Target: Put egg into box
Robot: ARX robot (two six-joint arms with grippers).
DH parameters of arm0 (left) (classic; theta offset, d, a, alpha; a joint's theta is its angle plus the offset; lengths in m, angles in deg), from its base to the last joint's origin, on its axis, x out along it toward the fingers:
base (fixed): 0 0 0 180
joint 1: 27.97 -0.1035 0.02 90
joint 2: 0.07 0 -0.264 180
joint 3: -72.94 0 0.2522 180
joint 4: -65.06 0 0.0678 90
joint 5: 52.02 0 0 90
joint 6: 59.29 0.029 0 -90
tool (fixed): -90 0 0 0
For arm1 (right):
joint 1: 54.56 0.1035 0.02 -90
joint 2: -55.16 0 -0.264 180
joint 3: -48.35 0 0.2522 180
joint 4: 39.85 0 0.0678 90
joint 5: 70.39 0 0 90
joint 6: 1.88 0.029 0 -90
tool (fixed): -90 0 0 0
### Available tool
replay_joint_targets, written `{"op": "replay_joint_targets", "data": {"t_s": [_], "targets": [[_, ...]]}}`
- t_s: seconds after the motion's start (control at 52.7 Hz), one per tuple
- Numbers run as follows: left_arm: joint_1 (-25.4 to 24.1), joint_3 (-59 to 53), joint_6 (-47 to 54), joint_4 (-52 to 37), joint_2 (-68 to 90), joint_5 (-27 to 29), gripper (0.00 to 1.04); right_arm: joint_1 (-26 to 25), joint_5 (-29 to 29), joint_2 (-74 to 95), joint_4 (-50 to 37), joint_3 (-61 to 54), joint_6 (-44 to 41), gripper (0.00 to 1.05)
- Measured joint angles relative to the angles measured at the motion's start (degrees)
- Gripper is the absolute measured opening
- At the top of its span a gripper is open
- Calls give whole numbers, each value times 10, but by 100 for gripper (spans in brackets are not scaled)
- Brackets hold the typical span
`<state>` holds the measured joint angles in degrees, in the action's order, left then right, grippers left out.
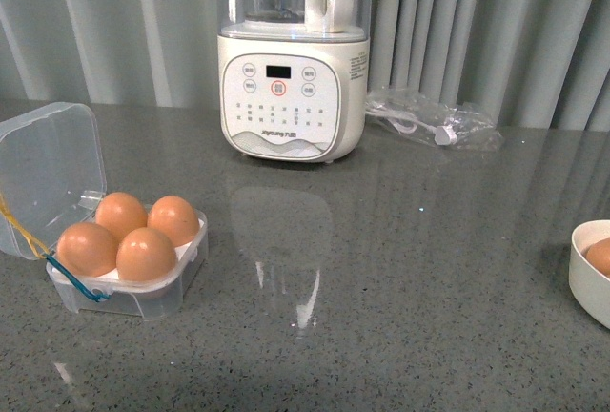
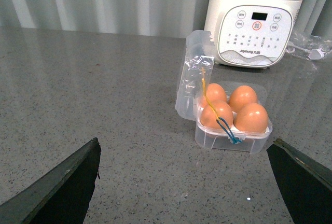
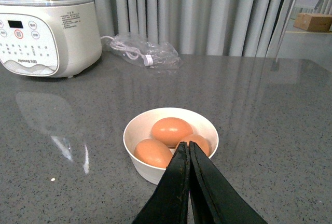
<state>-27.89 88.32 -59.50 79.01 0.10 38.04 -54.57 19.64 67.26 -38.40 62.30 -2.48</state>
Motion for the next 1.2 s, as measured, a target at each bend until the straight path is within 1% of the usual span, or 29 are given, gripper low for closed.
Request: {"op": "replay_joint_targets", "data": {"t_s": [0.133,0.209,0.247,0.456,0.513,0.532,0.589,0.722,0.759,0.854,0.892,0.93,1.006,1.044,1.082,1.101,1.12,1.139,1.158,1.177,1.196], "targets": [[0,0,0,0,0,0,98,0,0,-22,22,0,0,3],[0,0,0,0,0,0,98,0,0,-85,106,0,0,3],[0,0,0,0,0,0,98,0,0,-101,118,0,0,3],[0,0,0,0,0,0,98,0,0,-118,123,0,0,3],[0,0,0,0,-1,0,98,0,0,-118,123,0,0,13],[0,0,0,0,-1,0,98,0,0,-118,123,0,0,18],[0,0,0,0,-1,0,98,0,0,-118,123,0,0,29],[0,0,0,0,-1,0,98,0,0,-118,123,0,0,61],[0,0,0,0,-1,0,98,0,0,-118,123,0,0,68],[0,0,0,0,-1,0,98,0,0,-118,123,0,0,91],[0,0,0,0,-1,0,98,0,0,-118,123,0,0,98],[0,0,0,0,-1,0,98,0,0,-118,123,0,1,99],[0,0,0,0,-1,0,98,0,0,-118,123,0,1,97],[8,4,-7,13,9,23,98,0,0,-118,123,0,1,97],[38,30,-49,89,46,115,98,0,0,-118,123,0,1,97],[47,38,-54,109,59,127,98,0,0,-118,123,0,1,97],[63,55,-82,146,87,182,98,0,0,-118,123,0,1,97],[78,68,-103,177,115,222,98,0,0,-118,123,0,1,97],[85,73,-111,191,127,241,98,0,-1,-118,123,0,2,97],[97,81,-127,213,146,273,98,0,0,-118,123,0,2,97],[102,83,-133,222,154,286,98,0,0,-118,123,0,2,97]]}}
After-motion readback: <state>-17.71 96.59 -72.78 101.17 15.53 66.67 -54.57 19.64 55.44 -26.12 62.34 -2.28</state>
